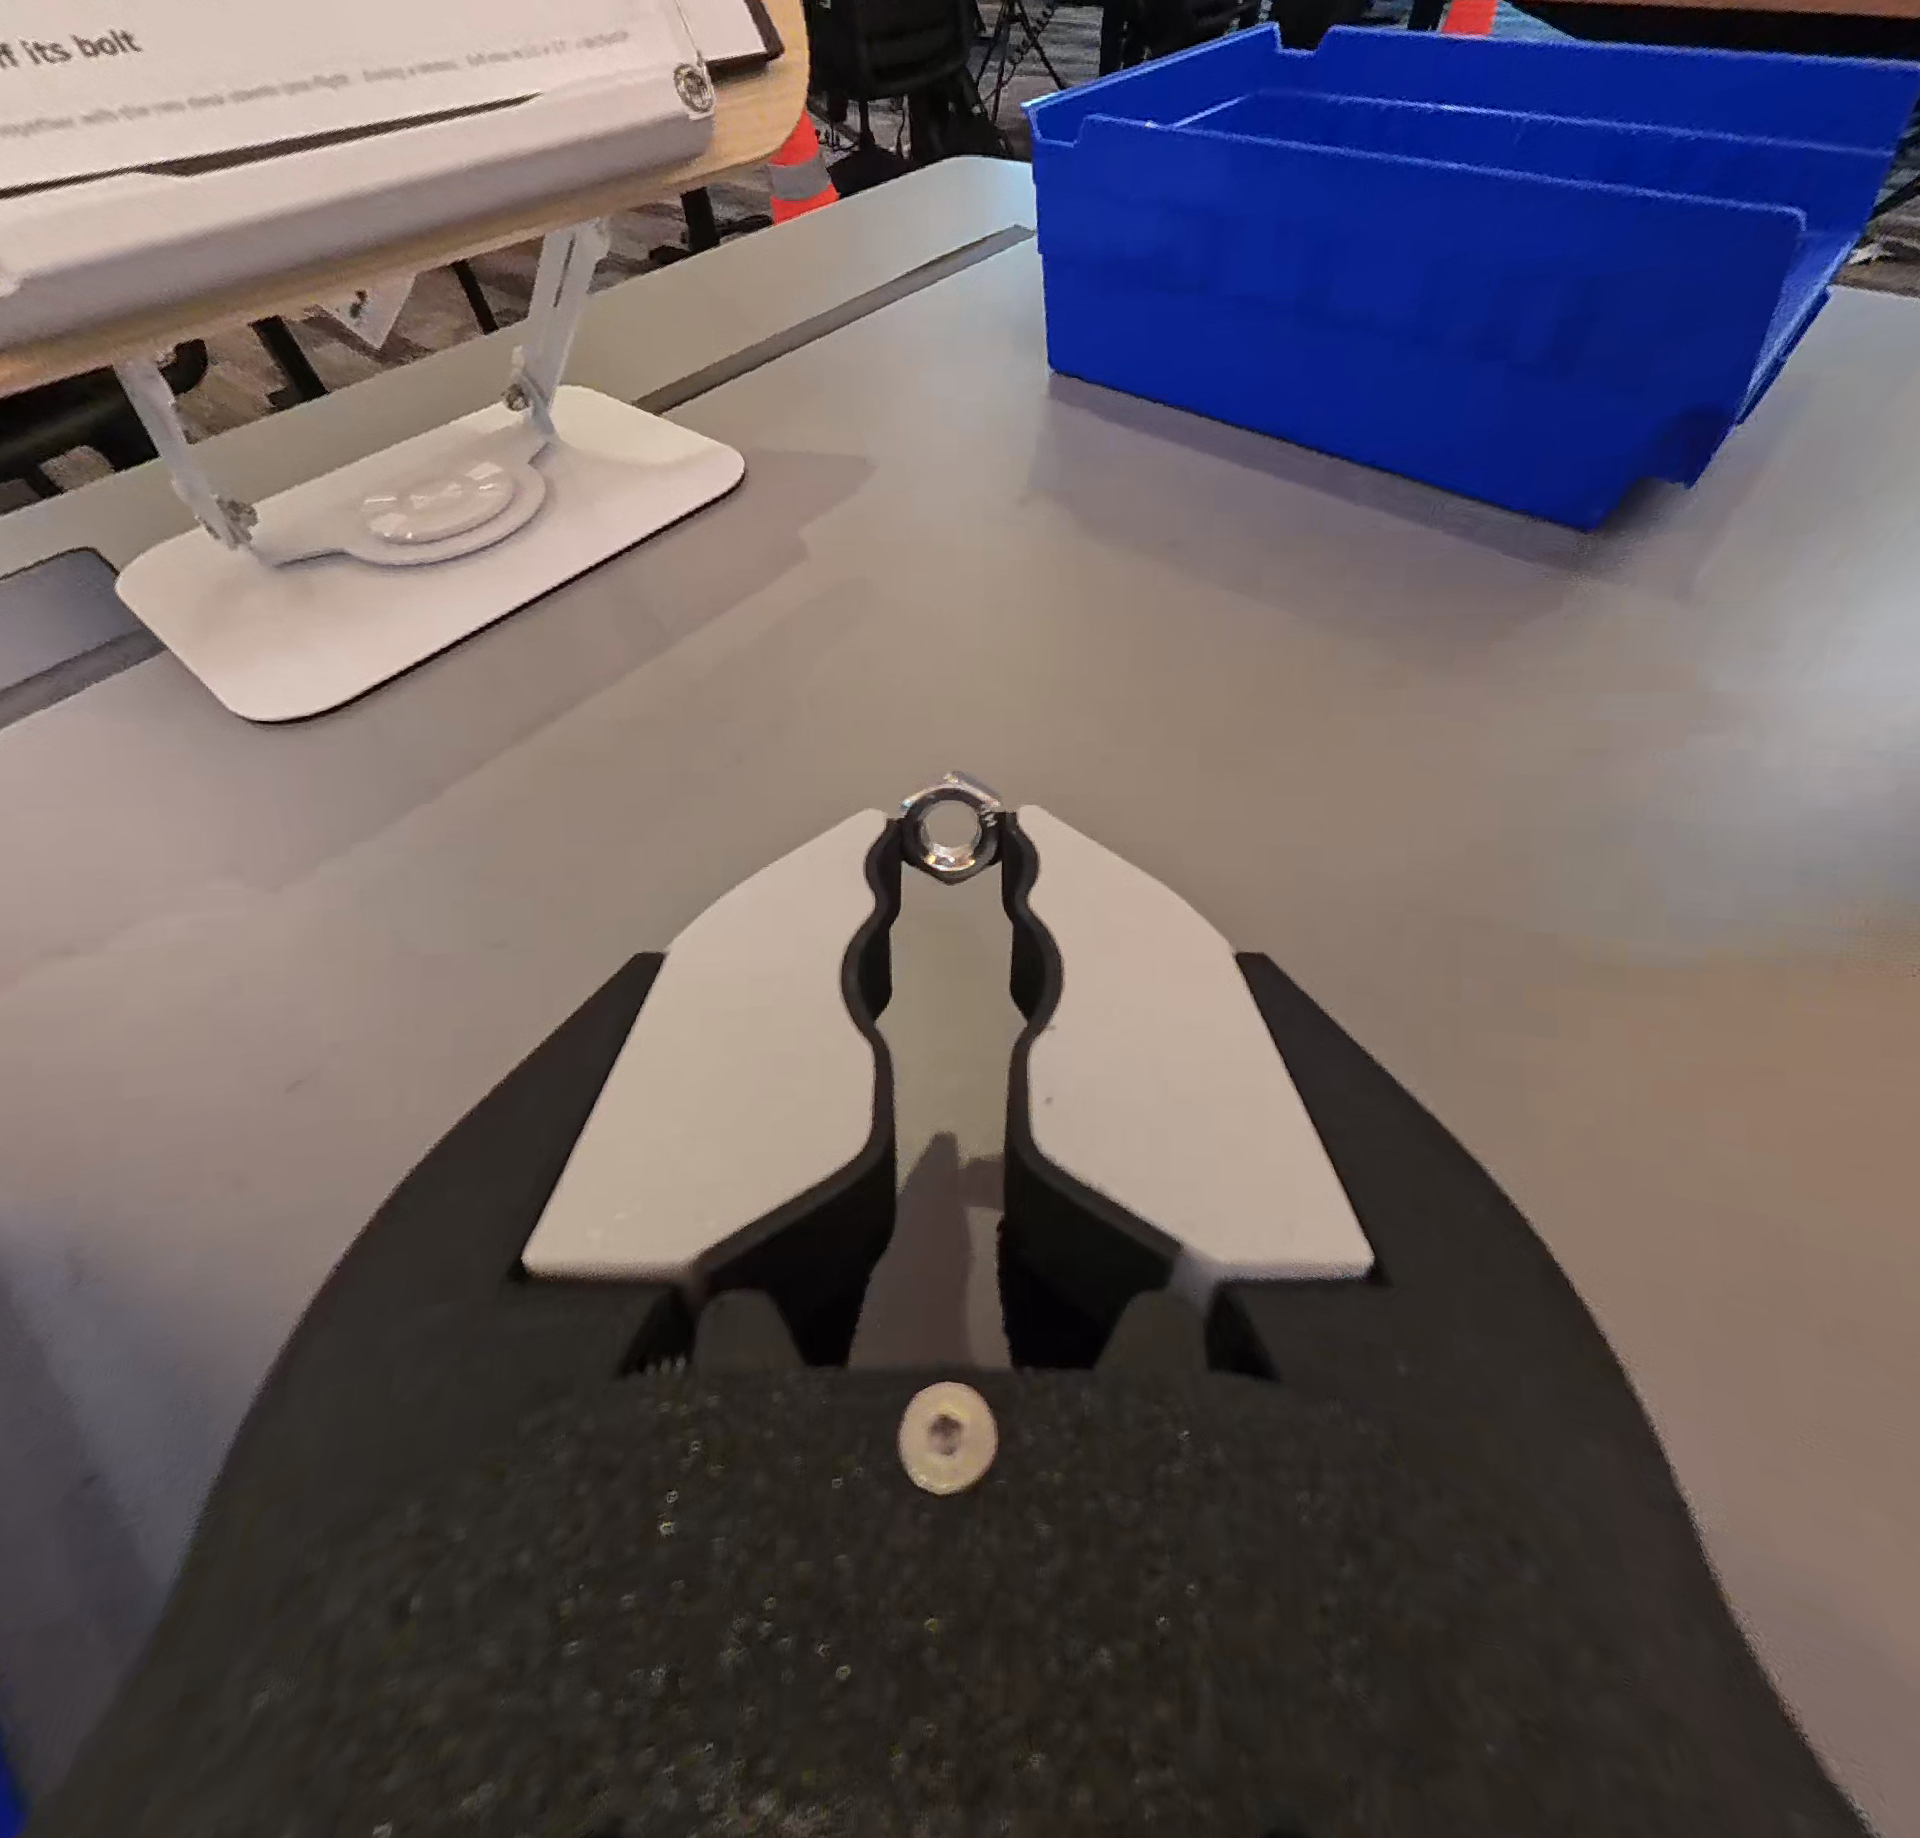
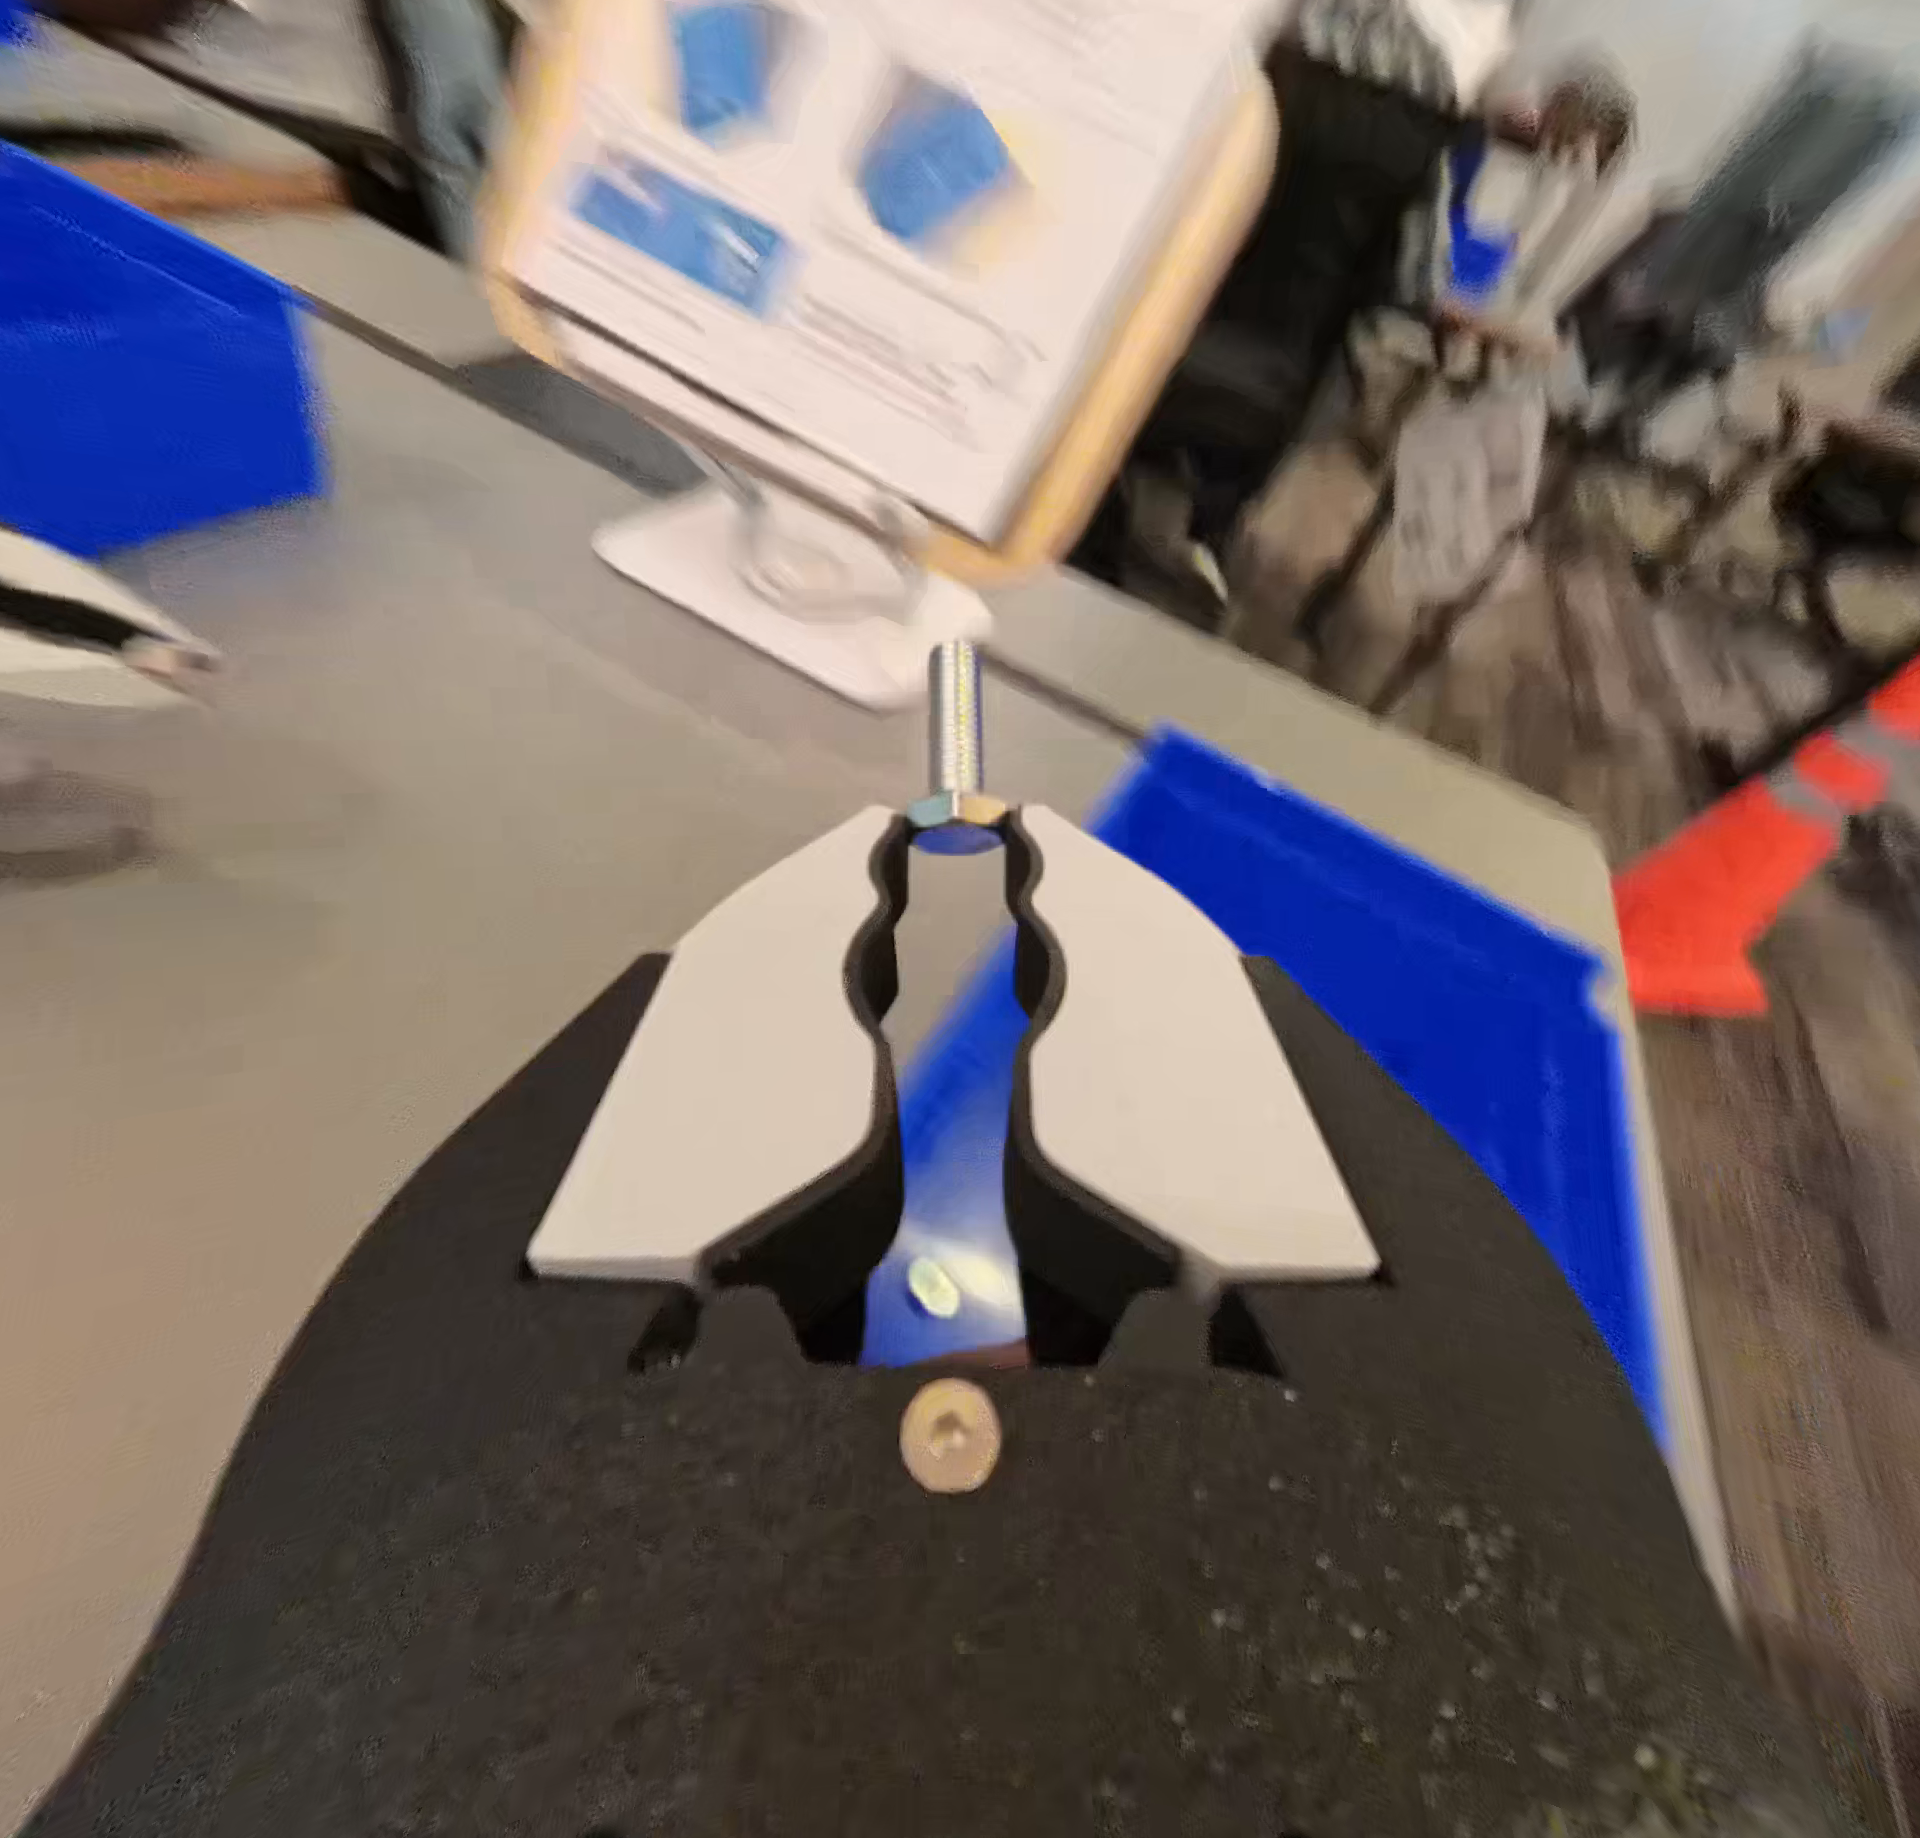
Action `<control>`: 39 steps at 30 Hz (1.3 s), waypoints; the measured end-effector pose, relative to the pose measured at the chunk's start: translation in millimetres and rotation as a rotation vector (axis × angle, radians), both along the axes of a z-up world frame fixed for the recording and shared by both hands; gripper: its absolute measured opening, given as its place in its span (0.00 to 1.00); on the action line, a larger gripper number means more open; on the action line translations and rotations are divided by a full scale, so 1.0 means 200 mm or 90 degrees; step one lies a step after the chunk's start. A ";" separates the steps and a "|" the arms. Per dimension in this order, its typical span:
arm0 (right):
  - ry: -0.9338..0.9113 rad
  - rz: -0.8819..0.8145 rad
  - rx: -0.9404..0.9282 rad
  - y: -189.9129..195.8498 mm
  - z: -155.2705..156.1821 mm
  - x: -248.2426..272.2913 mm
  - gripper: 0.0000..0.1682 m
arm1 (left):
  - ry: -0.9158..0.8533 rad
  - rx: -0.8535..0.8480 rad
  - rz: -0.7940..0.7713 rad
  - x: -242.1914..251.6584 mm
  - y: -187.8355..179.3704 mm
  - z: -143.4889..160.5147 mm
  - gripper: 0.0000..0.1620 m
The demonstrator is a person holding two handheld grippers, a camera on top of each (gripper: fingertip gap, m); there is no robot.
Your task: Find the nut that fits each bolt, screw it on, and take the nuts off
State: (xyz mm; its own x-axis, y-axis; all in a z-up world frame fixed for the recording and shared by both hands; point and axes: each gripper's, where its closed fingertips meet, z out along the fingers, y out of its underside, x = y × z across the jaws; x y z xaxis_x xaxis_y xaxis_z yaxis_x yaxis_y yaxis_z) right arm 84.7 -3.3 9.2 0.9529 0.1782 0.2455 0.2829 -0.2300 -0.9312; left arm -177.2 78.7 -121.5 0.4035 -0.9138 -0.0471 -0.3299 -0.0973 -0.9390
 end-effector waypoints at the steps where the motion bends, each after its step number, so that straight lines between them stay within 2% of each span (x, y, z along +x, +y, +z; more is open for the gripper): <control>1: 0.018 -0.039 -0.056 0.01 -0.06 0.16 0.10 | 0.000 -0.003 0.001 0.00 0.00 0.00 0.11; 5: 0.029 -0.121 -0.391 -0.01 -0.51 0.60 0.11 | -0.016 -0.036 0.000 0.00 0.01 -0.01 0.11; 8: 0.002 -0.057 -0.595 -0.07 -0.80 0.62 0.11 | -0.026 -0.053 0.000 0.00 0.02 -0.01 0.11; 10: -0.035 -0.005 -0.658 -0.10 -0.88 0.59 0.11 | -0.031 -0.057 0.002 -0.01 0.02 -0.01 0.11; 13: -0.056 0.083 -0.699 -0.12 -0.93 0.50 0.11 | -0.029 -0.057 0.001 -0.01 0.02 -0.01 0.11; 17: -0.068 0.101 -0.736 -0.12 -0.99 0.48 0.11 | -0.020 -0.053 -0.009 0.00 0.00 -0.01 0.11; 19: -0.075 0.095 -0.730 -0.11 -0.99 0.48 0.12 | -0.018 -0.046 -0.013 0.01 -0.01 -0.01 0.11; 21: -0.078 0.075 -0.709 -0.10 -0.93 0.50 0.19 | -0.015 -0.041 -0.019 0.01 -0.02 -0.01 0.11; 22: -0.083 0.065 -0.679 -0.09 -0.87 0.50 0.19 | -0.017 -0.043 -0.026 0.02 -0.03 -0.01 0.11; 24: -0.076 0.041 -0.541 -0.04 -0.63 0.44 0.19 | -0.027 -0.052 -0.048 0.03 -0.06 0.00 0.11; 27: 0.037 0.123 -0.235 -0.02 -0.20 0.05 0.18 | -0.061 -0.079 -0.123 0.07 -0.15 0.04 0.11; 29: 0.186 0.289 -0.063 -0.11 -0.01 -0.37 0.15 | -0.107 -0.111 -0.209 0.10 -0.25 0.09 0.11; 30: 0.278 0.370 -0.013 -0.17 0.02 -0.57 0.14 | -0.131 -0.127 -0.251 0.10 -0.31 0.12 0.11; 31: 0.369 0.447 -0.017 -0.22 -0.02 -0.75 0.13 | -0.152 -0.130 -0.285 0.11 -0.36 0.15 0.11; 32: 0.444 0.503 -0.074 -0.25 -0.11 -0.91 0.18 | -0.167 -0.115 -0.304 0.11 -0.39 0.18 0.11; 34: 0.548 0.557 -0.186 -0.26 -0.30 -1.11 0.23 | -0.179 -0.063 -0.328 0.10 -0.43 0.21 0.11; 37: 0.709 0.546 -0.259 -0.18 -0.41 -1.17 0.21 | -0.164 -0.056 -0.383 0.11 -0.52 0.20 0.11; 39: 0.755 0.514 -0.289 -0.13 -0.47 -1.16 0.19 | -0.160 -0.036 -0.393 0.11 -0.54 0.20 0.11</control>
State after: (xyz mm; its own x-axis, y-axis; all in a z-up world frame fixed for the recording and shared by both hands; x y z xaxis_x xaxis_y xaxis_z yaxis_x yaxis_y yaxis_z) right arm -146.4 -28.9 -85.3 0.1656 0.5841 -0.7946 -0.3742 -0.7083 -0.5986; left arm -155.1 -29.6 -81.6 -0.2022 -0.9787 0.0348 -0.1124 -0.0121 -0.9936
